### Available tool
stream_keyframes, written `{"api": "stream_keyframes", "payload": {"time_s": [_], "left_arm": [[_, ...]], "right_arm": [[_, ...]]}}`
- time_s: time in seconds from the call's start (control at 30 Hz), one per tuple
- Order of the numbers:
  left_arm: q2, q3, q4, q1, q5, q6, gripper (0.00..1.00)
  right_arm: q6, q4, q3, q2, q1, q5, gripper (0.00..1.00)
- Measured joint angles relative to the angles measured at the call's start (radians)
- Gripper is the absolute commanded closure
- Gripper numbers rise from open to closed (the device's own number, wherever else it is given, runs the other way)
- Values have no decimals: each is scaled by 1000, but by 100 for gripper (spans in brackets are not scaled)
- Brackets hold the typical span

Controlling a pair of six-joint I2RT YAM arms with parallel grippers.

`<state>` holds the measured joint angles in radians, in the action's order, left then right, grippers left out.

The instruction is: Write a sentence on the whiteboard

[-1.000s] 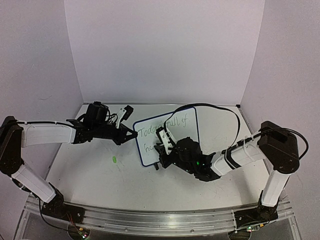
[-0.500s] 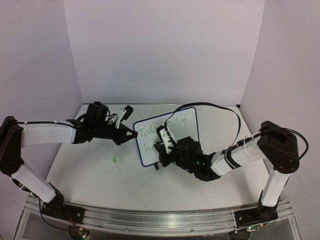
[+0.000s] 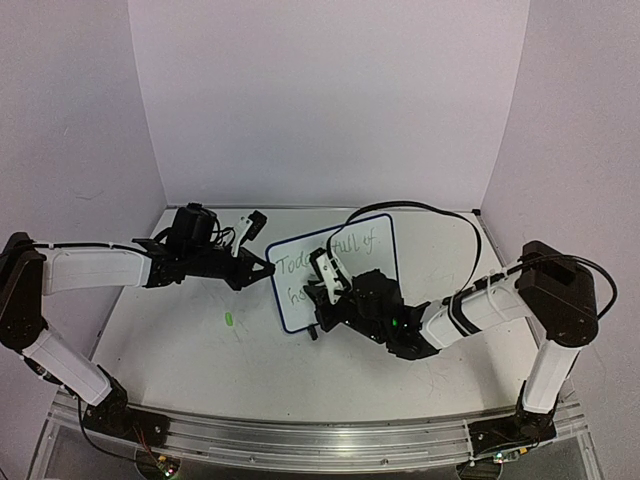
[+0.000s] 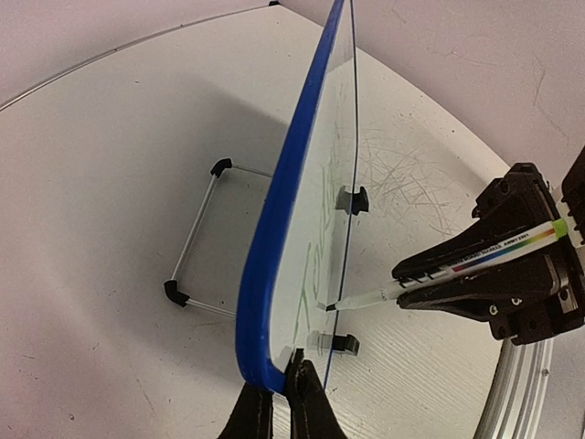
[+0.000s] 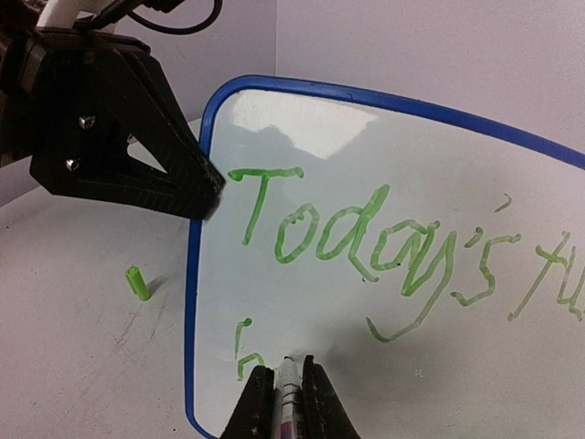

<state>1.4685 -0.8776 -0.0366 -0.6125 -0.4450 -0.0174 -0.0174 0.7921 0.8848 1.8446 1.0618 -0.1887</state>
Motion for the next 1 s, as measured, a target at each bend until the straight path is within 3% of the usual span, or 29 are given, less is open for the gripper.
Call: {"api": "stream_keyframes", "payload": {"time_s": [0.47, 1.0], "left_arm": [[-5, 0, 6, 0, -1, 11, 100], [-9, 0, 12, -1, -1, 18, 100]], "right_arm": [[34, 24, -96, -118, -7, 30, 100], [3, 9, -33, -63, -14, 11, 100]]}}
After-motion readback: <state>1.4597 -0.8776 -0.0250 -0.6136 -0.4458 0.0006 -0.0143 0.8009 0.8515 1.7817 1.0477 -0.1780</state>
